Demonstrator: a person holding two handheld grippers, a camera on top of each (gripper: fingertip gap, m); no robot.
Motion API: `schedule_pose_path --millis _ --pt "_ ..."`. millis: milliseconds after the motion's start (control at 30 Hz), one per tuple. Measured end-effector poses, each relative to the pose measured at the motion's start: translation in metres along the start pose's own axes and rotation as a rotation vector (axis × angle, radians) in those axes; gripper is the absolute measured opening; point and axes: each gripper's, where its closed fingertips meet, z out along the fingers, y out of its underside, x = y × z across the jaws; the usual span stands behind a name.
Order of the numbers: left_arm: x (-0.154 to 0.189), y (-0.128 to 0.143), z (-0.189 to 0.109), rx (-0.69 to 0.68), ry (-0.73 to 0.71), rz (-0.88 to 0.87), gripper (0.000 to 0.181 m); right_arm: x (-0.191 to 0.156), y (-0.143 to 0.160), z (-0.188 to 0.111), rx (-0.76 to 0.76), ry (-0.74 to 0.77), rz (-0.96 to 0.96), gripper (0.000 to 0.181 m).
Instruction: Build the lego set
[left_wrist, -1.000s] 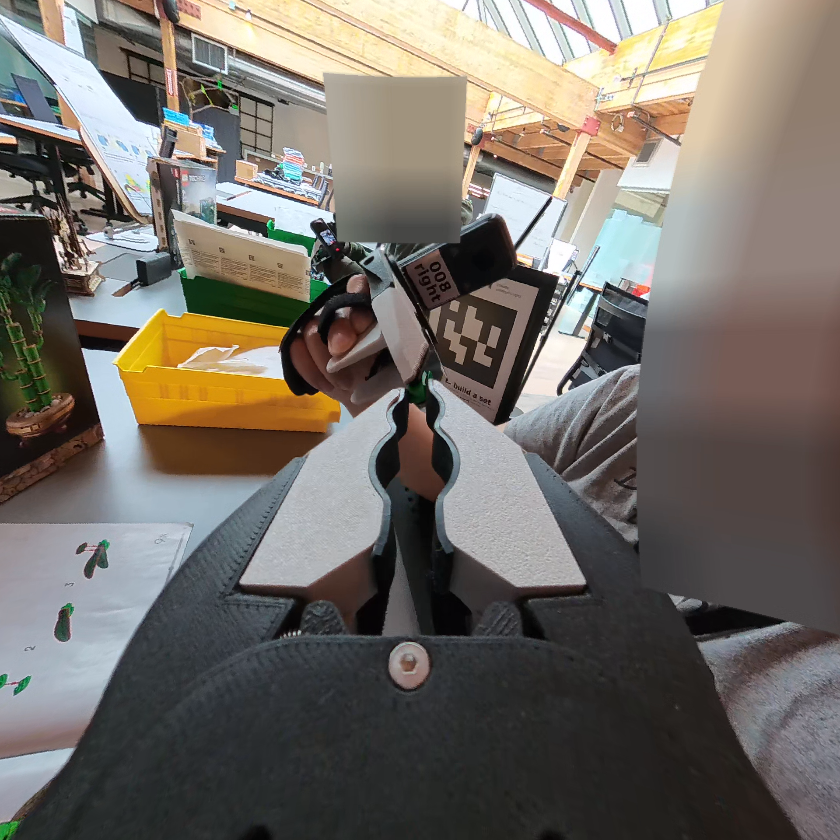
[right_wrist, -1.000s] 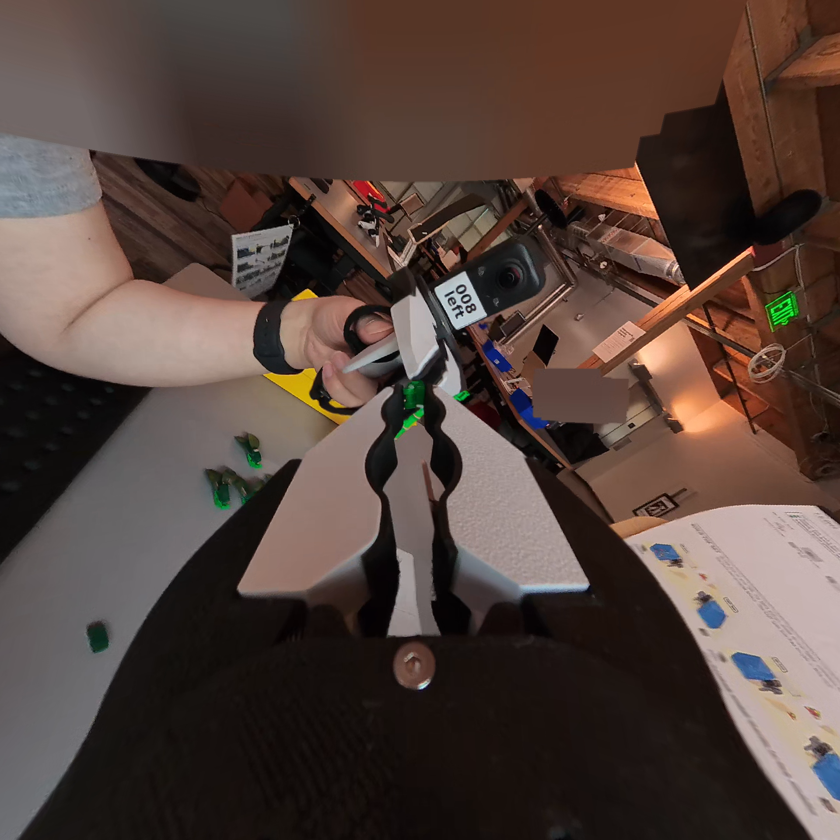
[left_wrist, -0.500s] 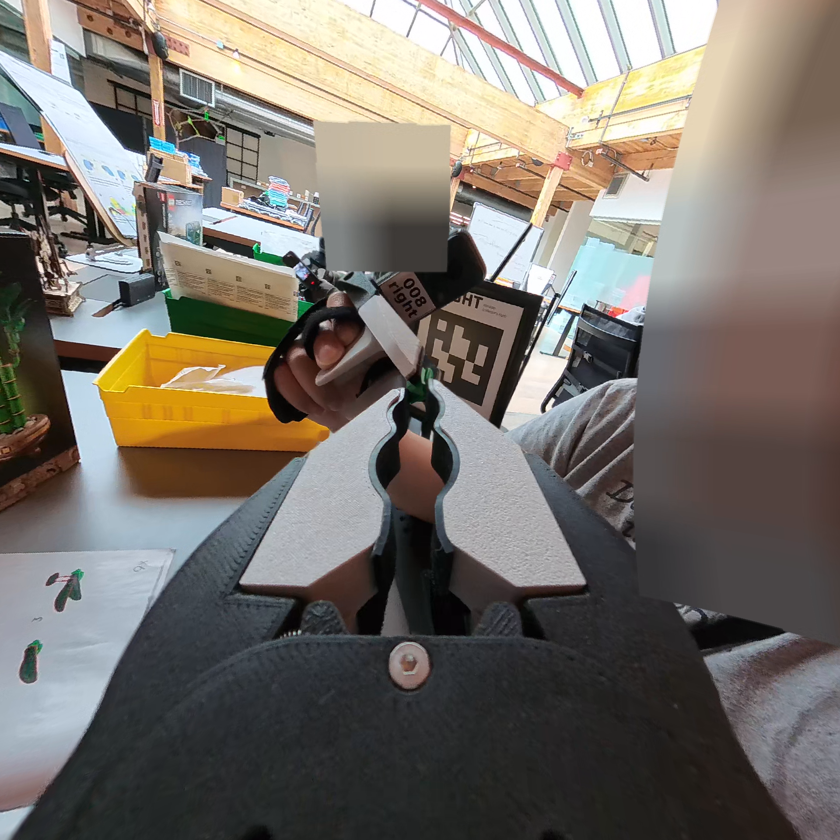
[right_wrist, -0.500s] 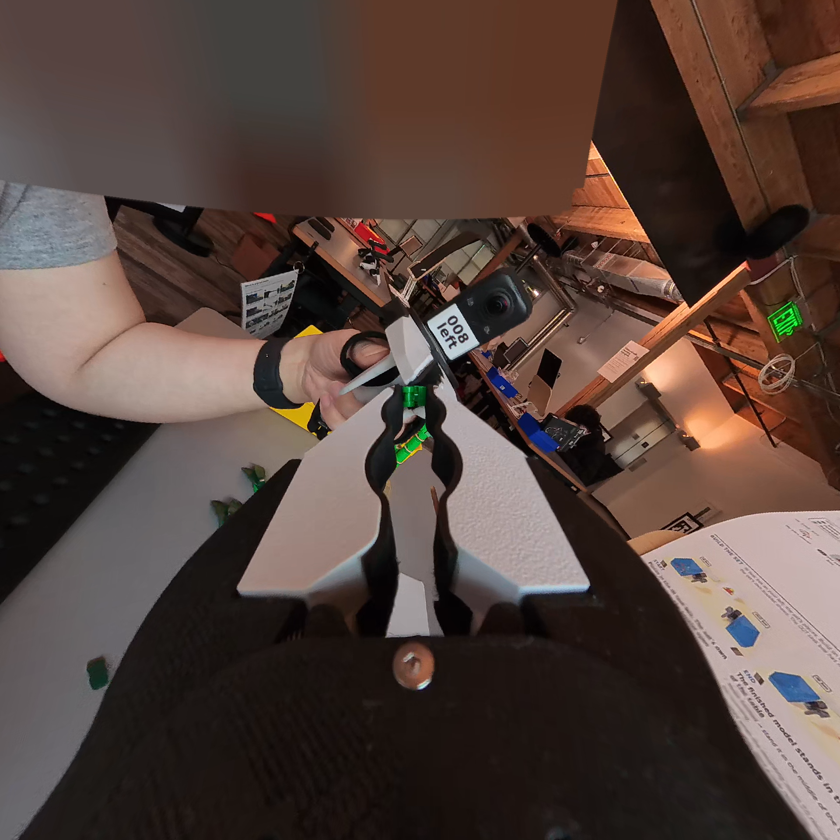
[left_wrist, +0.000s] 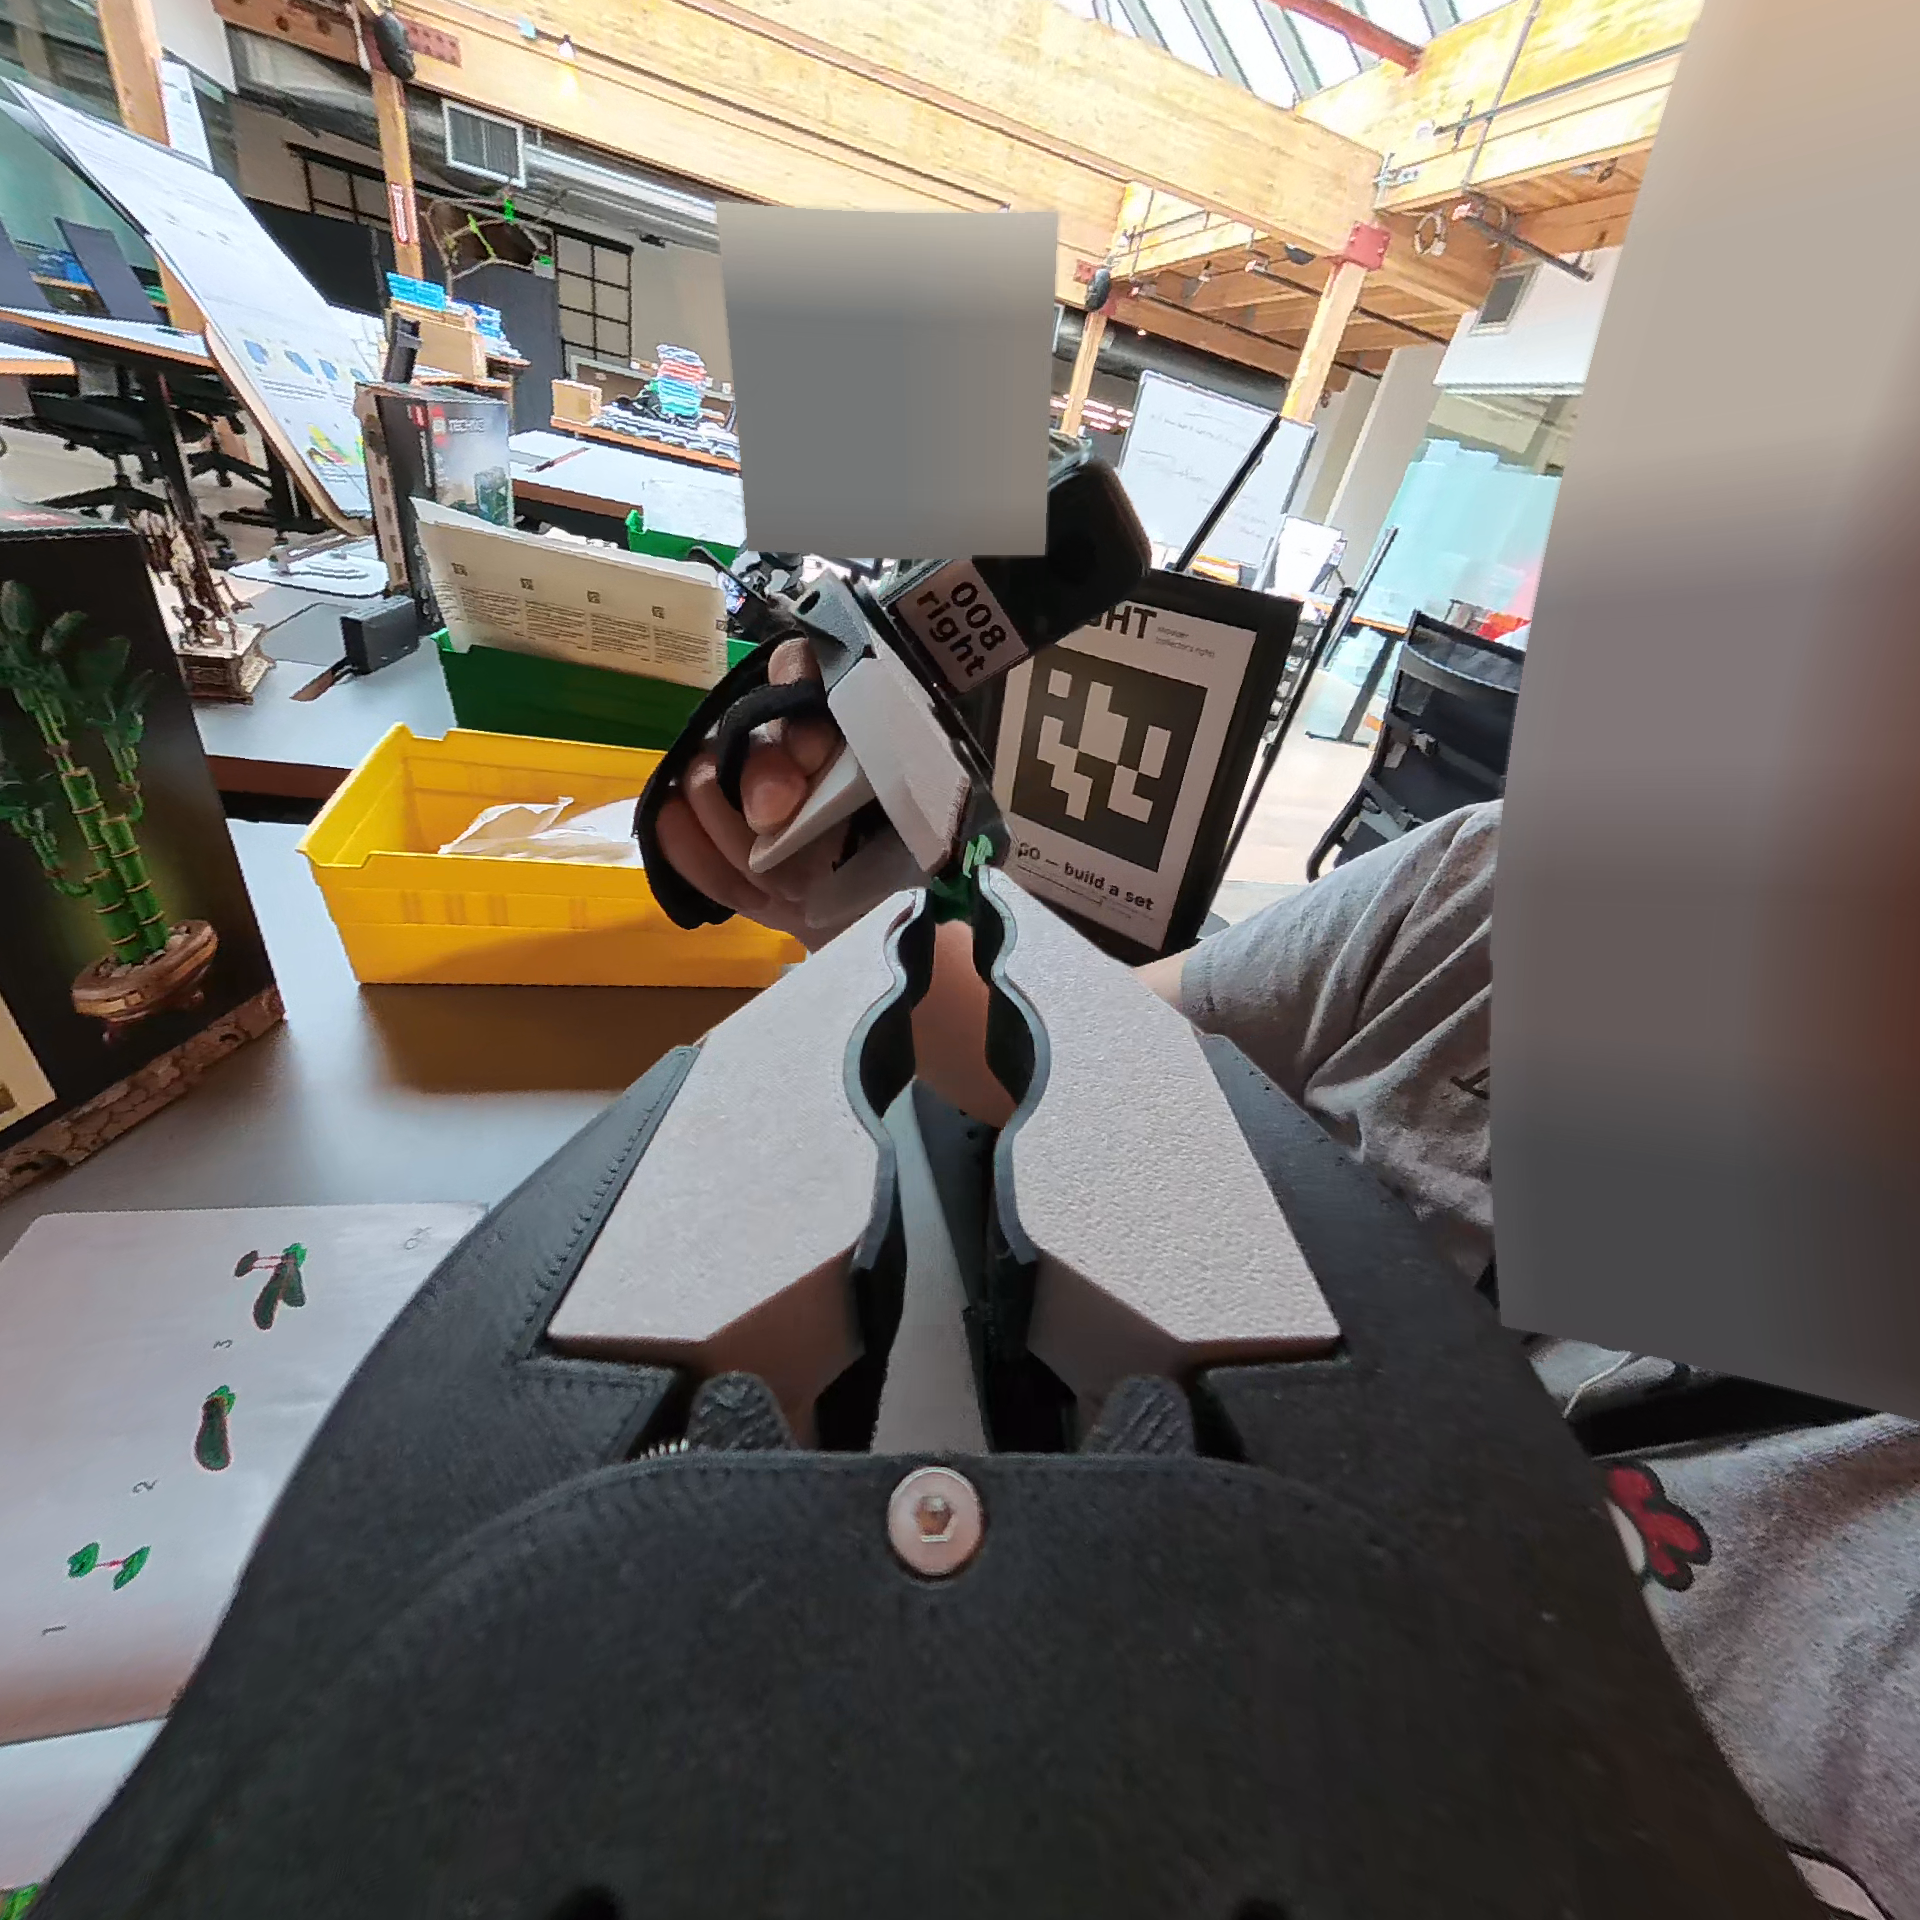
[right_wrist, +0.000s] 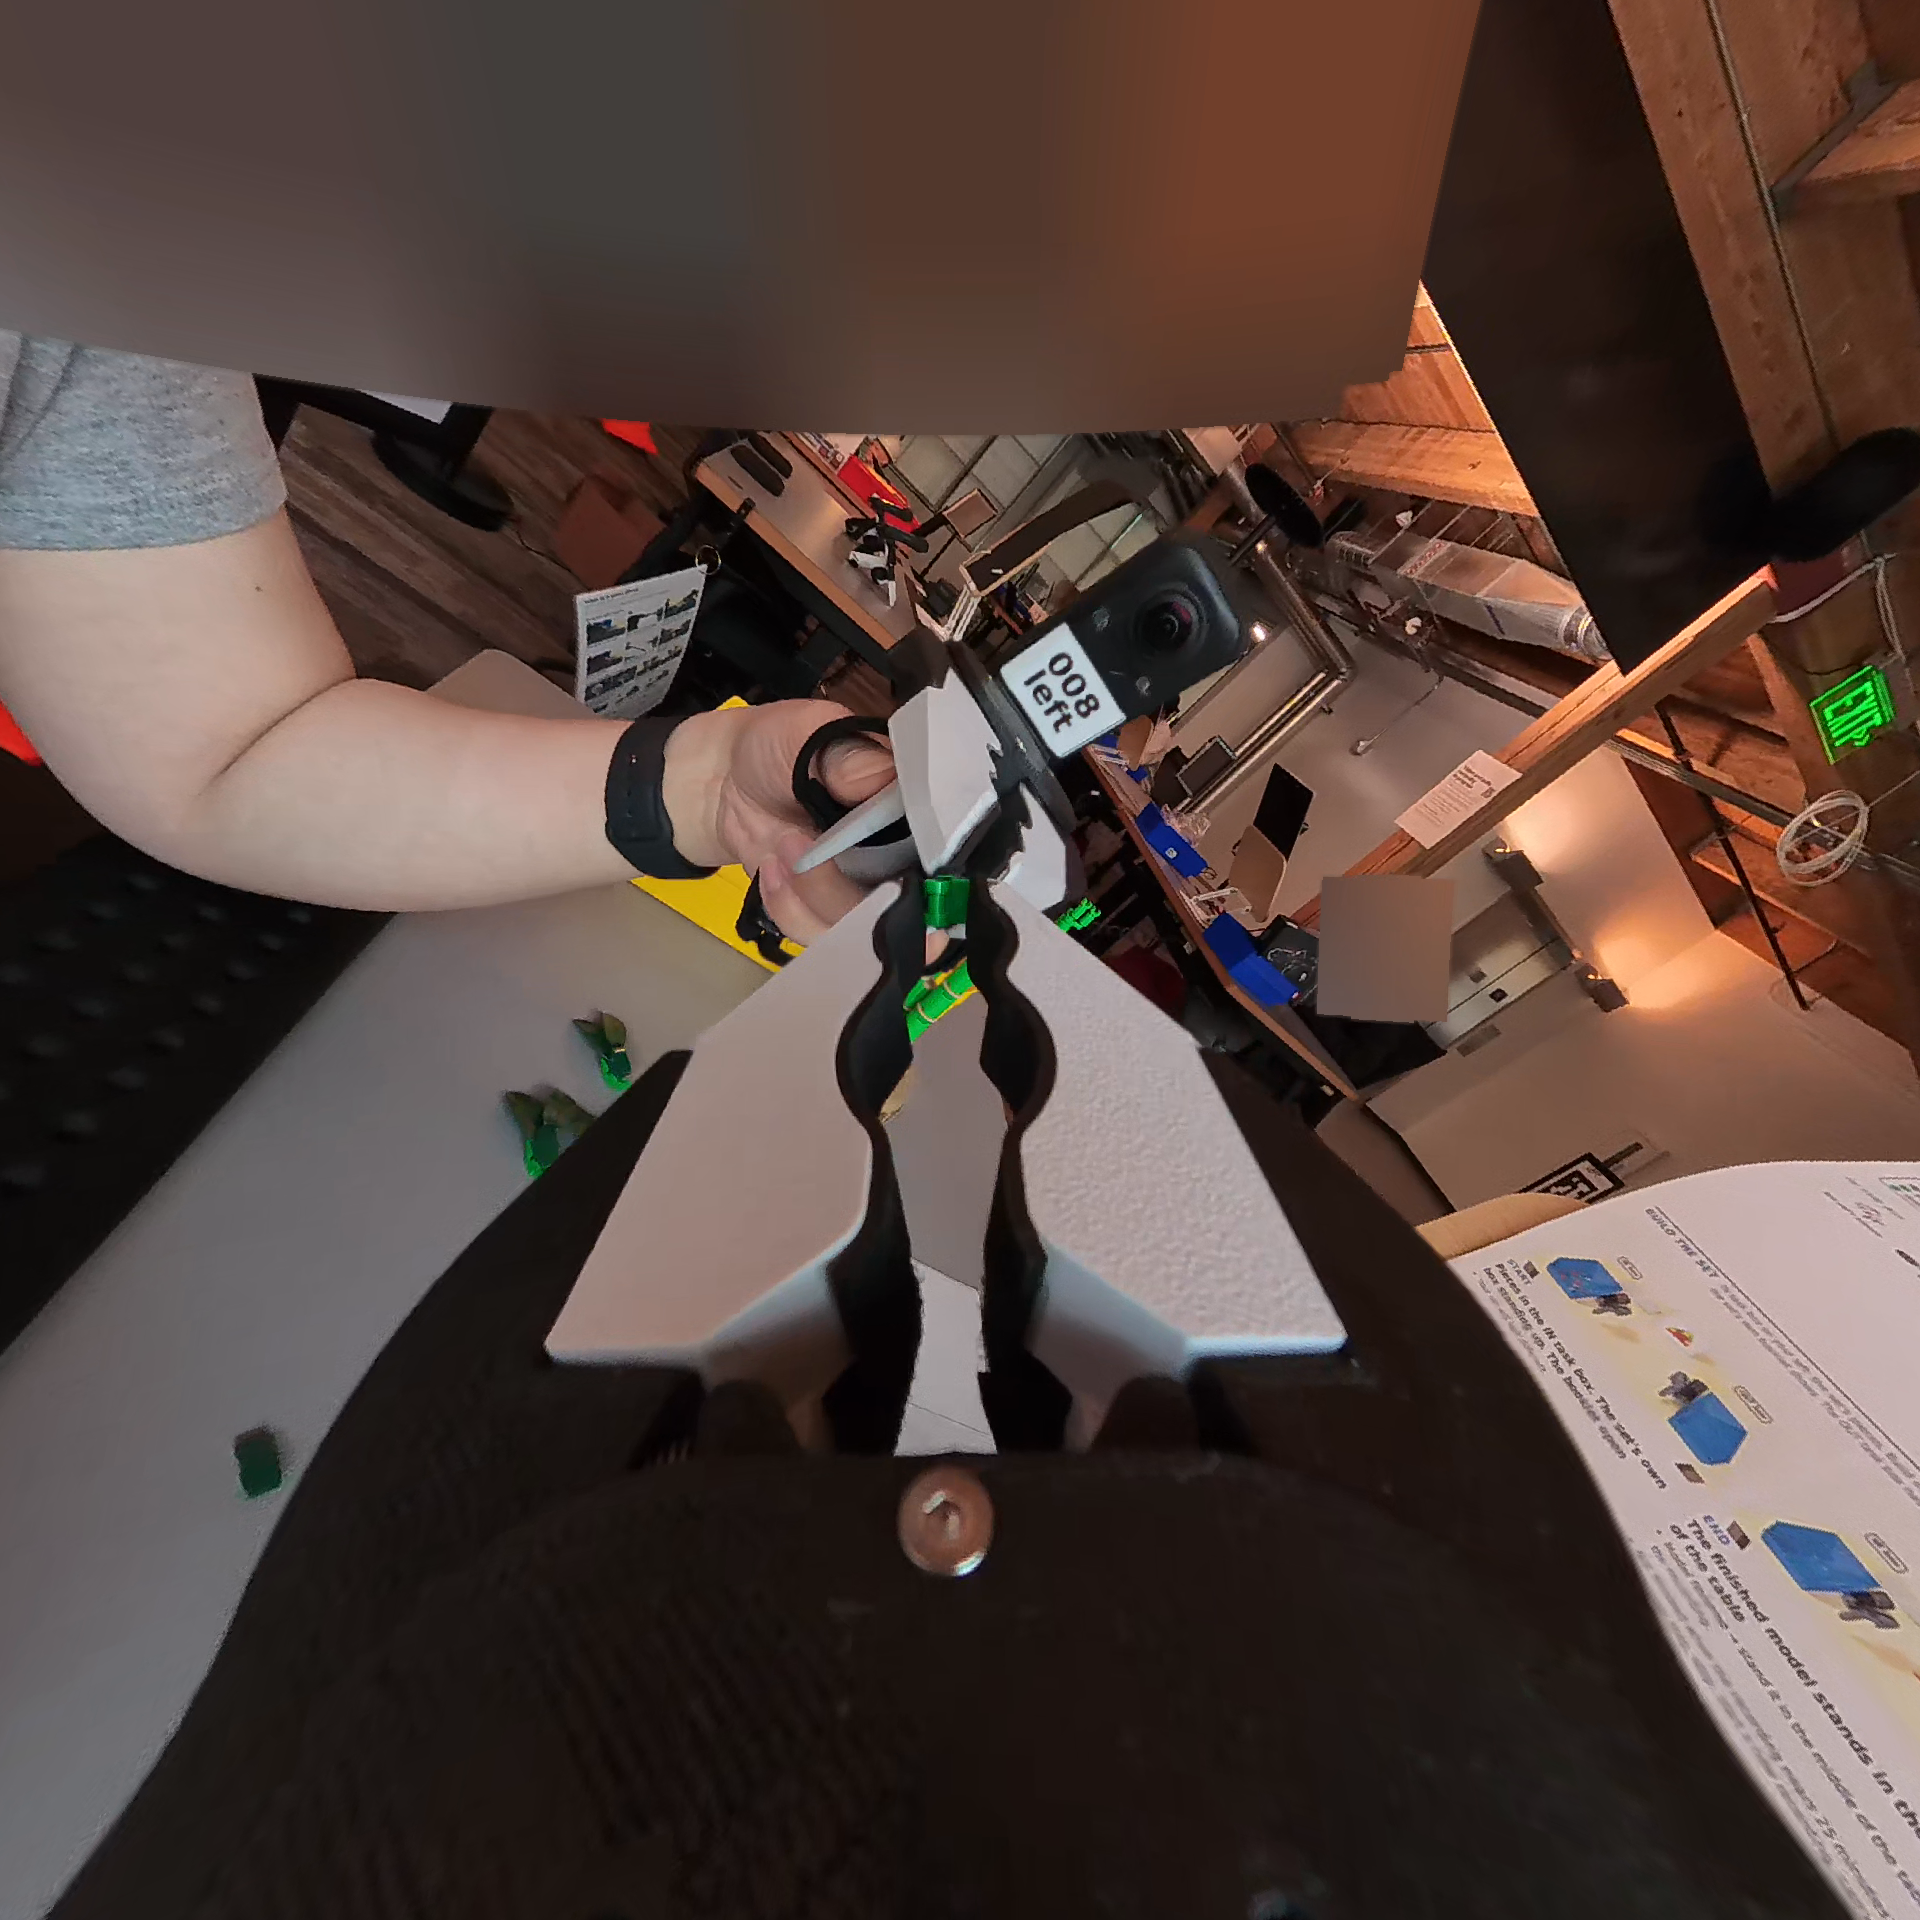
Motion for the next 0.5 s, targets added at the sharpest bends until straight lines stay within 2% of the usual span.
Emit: schedule_pose_path --millis 200,333,500 --pt "-0.002 -0.002 0.001 -0.013 -0.067 0.033 0.005 0.002 0.0 -0.001 -0.013 0.011 -0.011 0.006" --pt "0.001 -0.004 0.0 -0.005 -0.051 0.011 0.005 0.002 -0.004 0.001 -0.003 0.014 -0.023 0.007" --pt "-0.012 0.001 -0.001 -0.052 -0.15 0.032 0.005 0.006 0.012 0.0 -0.176 0.056 -0.12 0.008"
